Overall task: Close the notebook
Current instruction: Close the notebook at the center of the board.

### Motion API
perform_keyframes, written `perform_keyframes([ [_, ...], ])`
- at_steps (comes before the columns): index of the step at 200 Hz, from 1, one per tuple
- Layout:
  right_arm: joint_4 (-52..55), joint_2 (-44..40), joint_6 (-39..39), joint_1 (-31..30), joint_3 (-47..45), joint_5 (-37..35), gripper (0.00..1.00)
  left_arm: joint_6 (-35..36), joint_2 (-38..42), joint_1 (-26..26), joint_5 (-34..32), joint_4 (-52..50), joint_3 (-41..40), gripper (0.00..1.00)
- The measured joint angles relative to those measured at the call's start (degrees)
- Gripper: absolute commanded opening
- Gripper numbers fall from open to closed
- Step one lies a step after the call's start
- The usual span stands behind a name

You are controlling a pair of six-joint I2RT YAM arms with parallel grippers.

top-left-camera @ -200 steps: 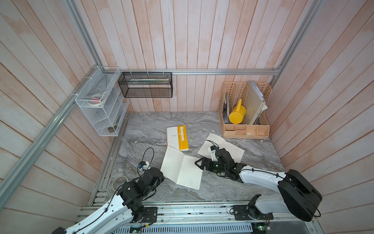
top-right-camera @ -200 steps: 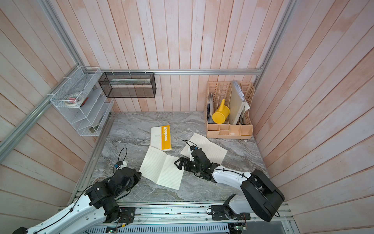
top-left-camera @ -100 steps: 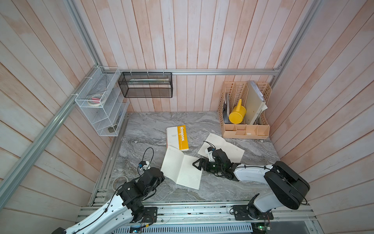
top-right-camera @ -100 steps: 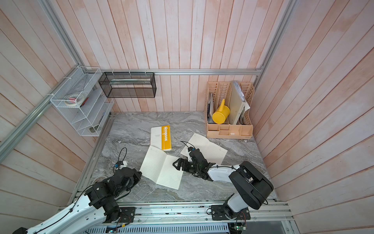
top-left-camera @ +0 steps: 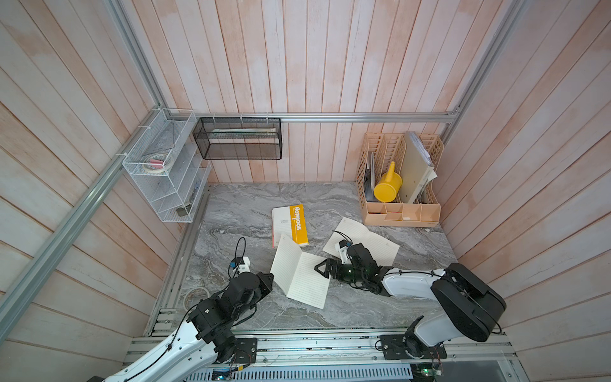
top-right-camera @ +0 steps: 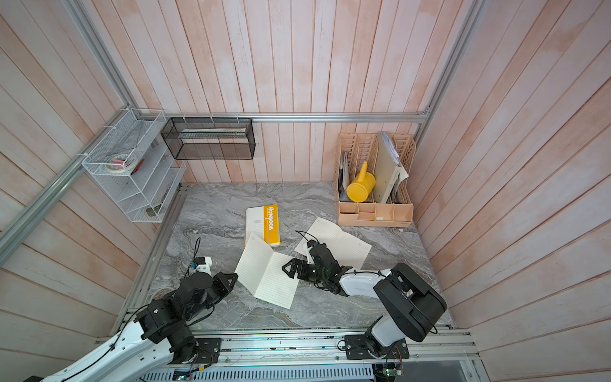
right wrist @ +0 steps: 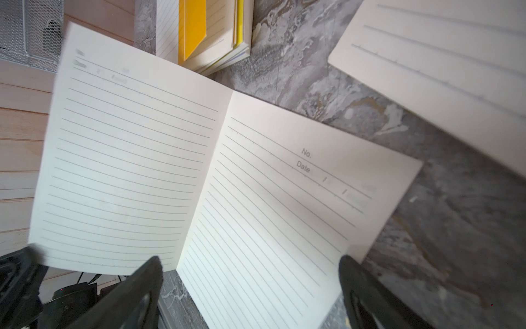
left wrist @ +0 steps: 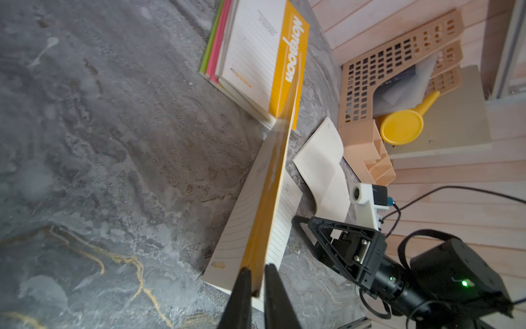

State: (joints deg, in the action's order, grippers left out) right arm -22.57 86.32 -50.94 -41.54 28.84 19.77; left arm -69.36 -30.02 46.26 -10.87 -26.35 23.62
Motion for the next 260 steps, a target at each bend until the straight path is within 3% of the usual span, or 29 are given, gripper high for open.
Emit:
perform_keyframes([
  [14,-0.1,0.0,0.0,0.0,0.0,0.0,0.98,1.6,0.0,0.0,2.1,3.8,-1.4,0.41],
  [70,-0.6,0.0,0.0,0.0,-0.3,0.0,0.98,4.3,-1.4,0.0,10.8,21.3,-10.6,0.46],
  [88,-0.6,-0.1,0.0,0.0,-0.4,0.0,0.98,4.6,-3.4,0.0,12.8,25.8,-11.5,0.53],
  [116,-0.6,-0.1,0.2,0.0,-0.4,0.0,0.98,5.3,-7.0,0.0,15.4,32.9,-11.4,0.57],
  [142,-0.4,-0.2,0.2,0.0,-0.4,0.1,0.98,5.3,-13.7,0.0,17.4,41.9,-11.6,0.58],
  [205,1.7,-1.4,0.4,0.0,-0.6,0.2,0.98,4.7,-38.9,-0.1,24.1,64.7,-11.4,0.58],
  [260,3.9,-3.1,0.4,0.0,-1.1,0.2,0.98,5.0,-41.9,-0.1,26.9,70.2,-8.8,0.59],
])
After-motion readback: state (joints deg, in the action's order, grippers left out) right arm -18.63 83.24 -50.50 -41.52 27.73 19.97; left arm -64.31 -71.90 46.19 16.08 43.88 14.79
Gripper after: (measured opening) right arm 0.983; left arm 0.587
